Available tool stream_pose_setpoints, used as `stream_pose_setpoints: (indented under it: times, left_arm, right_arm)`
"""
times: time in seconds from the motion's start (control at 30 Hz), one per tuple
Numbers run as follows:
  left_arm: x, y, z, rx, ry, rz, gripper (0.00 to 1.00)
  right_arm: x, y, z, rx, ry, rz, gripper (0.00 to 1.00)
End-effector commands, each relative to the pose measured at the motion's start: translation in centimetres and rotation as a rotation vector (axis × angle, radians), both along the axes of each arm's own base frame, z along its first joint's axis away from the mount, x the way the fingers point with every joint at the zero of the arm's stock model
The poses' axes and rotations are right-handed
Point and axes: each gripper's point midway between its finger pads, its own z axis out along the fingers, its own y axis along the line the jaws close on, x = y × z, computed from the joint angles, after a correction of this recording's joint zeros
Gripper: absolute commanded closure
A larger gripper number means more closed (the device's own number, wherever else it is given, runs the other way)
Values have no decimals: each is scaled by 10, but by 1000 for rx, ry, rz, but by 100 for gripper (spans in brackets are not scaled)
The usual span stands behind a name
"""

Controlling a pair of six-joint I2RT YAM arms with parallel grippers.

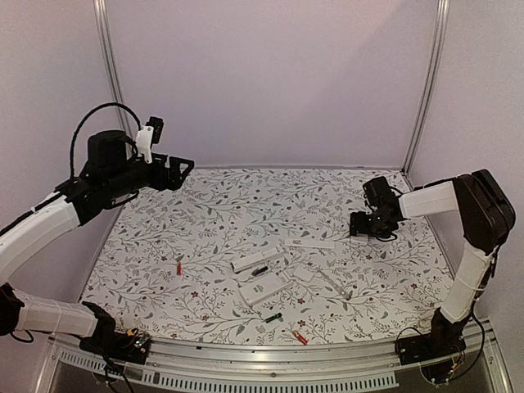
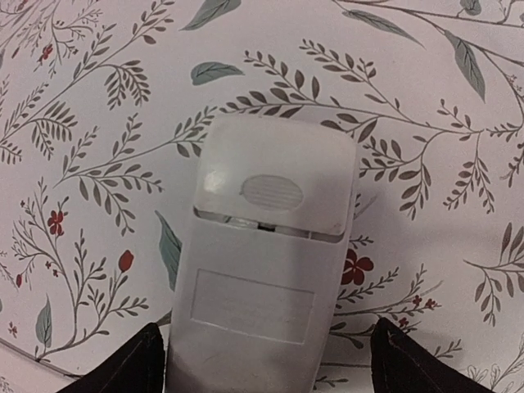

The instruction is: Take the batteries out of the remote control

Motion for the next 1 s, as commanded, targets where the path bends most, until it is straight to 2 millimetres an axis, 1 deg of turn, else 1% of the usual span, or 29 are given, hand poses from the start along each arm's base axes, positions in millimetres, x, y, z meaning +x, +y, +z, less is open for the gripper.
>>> stream_pose_setpoints:
  times: [0.0,0.13,0.17,0.2,0.3,0.4,0.5,0.6,0.63,0.67,0.7,0.73,0.8,0.83,0.87,0.9,0.97]
  left_arm:
    - [1,6,-8,18,12,17,4]
    - [2,6,-9,22,15,21,4]
    - [2,6,-9,23,15,21,4]
    - [2,6,-9,24,15,22,4]
    - [3,6,-11,25,20,22,4]
    - [4,6,-13,27,24,22,4]
    - [4,5,-15,27,29,22,4]
    - [5,4,-20,25,45,19,4]
    - [5,2,-21,19,50,12,4]
    - [5,0,-24,12,60,1,4]
    - [5,-4,-27,0,70,-15,4]
    - [4,-8,-32,-11,86,-32,5]
    - [4,-19,-43,-34,121,-72,5]
    - [2,-25,-48,-41,139,-97,5]
    - [1,-33,-54,-49,161,-127,5]
    - [-1,-41,-60,-55,182,-160,5]
    - [-10,-65,-67,-76,218,-273,6]
  right_arm:
    - [5,4,-11,0,25,17,15]
    - [3,-1,-20,-34,52,6,15]
    - [2,-2,-22,-38,58,5,17]
    - [1,-1,-24,-38,63,8,21]
    - [-2,2,-27,-27,76,21,36]
    - [-3,0,-28,-34,81,18,51]
    - [-4,1,-24,-26,71,20,57]
    - [-2,6,-7,4,30,53,62]
    - [-1,10,5,22,1,79,63]
    - [-2,13,12,28,-14,111,64]
    - [-3,17,23,41,-37,138,64]
    - [-4,22,38,49,-70,173,64]
    - [-10,32,56,42,-112,253,64]
    - [-17,44,63,59,-119,309,64]
    - [-23,53,75,69,-143,362,64]
    - [-30,62,81,74,-152,412,65]
    - [-47,85,93,97,-173,507,65]
